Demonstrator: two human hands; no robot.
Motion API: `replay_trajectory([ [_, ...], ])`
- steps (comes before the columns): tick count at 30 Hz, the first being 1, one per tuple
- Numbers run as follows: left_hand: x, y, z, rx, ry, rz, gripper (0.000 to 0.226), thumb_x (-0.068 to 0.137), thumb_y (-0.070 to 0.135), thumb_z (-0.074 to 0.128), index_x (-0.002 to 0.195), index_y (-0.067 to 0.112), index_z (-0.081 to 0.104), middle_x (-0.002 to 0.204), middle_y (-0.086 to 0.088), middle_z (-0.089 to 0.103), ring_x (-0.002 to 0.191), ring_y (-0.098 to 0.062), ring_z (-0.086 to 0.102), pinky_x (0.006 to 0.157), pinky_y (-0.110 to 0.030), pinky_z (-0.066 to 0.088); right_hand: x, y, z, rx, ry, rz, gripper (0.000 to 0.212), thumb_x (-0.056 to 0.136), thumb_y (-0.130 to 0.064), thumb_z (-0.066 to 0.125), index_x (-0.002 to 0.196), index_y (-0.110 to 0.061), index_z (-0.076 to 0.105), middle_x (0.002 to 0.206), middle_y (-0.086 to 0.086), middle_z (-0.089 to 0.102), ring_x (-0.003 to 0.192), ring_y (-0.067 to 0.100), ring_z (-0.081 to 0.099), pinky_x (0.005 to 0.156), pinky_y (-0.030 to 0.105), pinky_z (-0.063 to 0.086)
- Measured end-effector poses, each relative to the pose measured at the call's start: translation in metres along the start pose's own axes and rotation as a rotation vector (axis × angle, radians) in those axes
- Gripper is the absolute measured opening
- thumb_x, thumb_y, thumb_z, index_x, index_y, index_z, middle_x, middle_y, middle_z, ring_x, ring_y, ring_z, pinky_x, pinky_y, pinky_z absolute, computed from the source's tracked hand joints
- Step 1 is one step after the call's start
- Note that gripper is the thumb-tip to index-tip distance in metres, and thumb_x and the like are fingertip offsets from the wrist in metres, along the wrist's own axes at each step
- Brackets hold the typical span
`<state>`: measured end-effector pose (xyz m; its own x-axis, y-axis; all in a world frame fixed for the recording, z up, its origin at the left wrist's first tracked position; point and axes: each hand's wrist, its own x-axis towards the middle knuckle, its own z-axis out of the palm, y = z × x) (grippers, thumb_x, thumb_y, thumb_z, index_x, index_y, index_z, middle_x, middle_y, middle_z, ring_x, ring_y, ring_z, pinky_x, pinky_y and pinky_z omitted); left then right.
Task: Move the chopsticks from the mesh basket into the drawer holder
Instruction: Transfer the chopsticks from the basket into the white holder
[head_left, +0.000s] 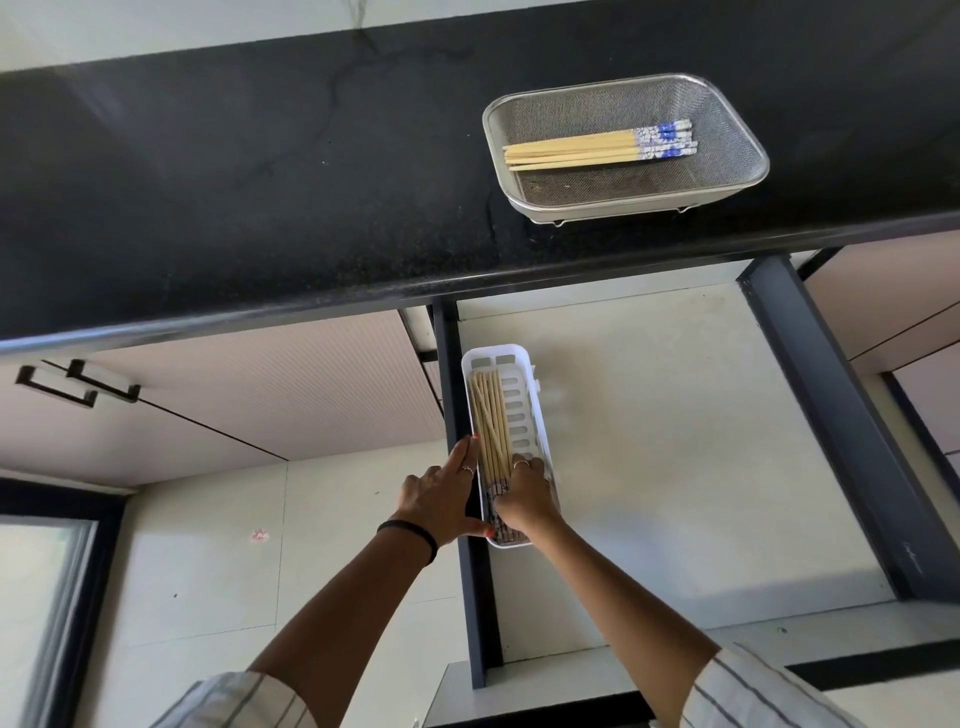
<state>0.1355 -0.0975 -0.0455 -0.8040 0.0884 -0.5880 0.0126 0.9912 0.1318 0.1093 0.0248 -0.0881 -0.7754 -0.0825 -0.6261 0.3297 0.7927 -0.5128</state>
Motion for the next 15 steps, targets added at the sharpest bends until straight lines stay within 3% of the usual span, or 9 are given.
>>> replay_trajectory([
  [5,-0.001,0.001,-0.002,-0.003,-0.005,-0.003,0.122,0.076,0.059,0.070,0.153,0.015,-0.013,0.163,0.005,-0.001,0.122,-0.025,0.053,0.097,-0.042,0.048,0.005,-0.007,0.009,0.032,0.030,0.036,0.041,0.085,-0.001,0.055,0.125,-0.004,0.045,0.128,0.016,0.049,0.125,0.033,0.045,0.102,0.037,0.040],
  [8,-0.001,0.000,-0.002,0.001,-0.010,0.002,0.122,0.075,0.059,0.069,0.154,0.015,-0.012,0.163,0.006,-0.004,0.124,-0.025,0.051,0.097,-0.041,0.048,0.001,-0.006,0.016,0.023,0.054,0.008,0.046,0.085,0.003,0.055,0.129,-0.005,0.041,0.134,0.015,0.041,0.129,0.032,0.039,0.107,0.036,0.037],
  [12,-0.001,0.000,-0.001,0.003,0.000,0.005,0.121,0.075,0.060,0.069,0.154,0.015,-0.012,0.162,0.005,0.008,0.119,-0.024,0.054,0.095,-0.040,0.049,0.000,0.001,0.016,-0.060,0.052,-0.062,0.053,0.085,0.006,0.054,0.134,-0.007,0.038,0.136,0.013,0.041,0.130,0.029,0.040,0.109,0.036,0.039],
  [15,-0.001,-0.001,-0.001,0.001,0.003,0.008,0.121,0.075,0.060,0.069,0.154,0.015,-0.012,0.162,0.006,0.004,0.120,-0.024,0.053,0.095,-0.040,0.049,-0.002,0.005,0.014,-0.136,0.009,-0.101,0.070,0.081,-0.002,0.066,0.141,-0.007,0.032,0.138,0.012,0.038,0.130,0.029,0.041,0.109,0.035,0.040],
])
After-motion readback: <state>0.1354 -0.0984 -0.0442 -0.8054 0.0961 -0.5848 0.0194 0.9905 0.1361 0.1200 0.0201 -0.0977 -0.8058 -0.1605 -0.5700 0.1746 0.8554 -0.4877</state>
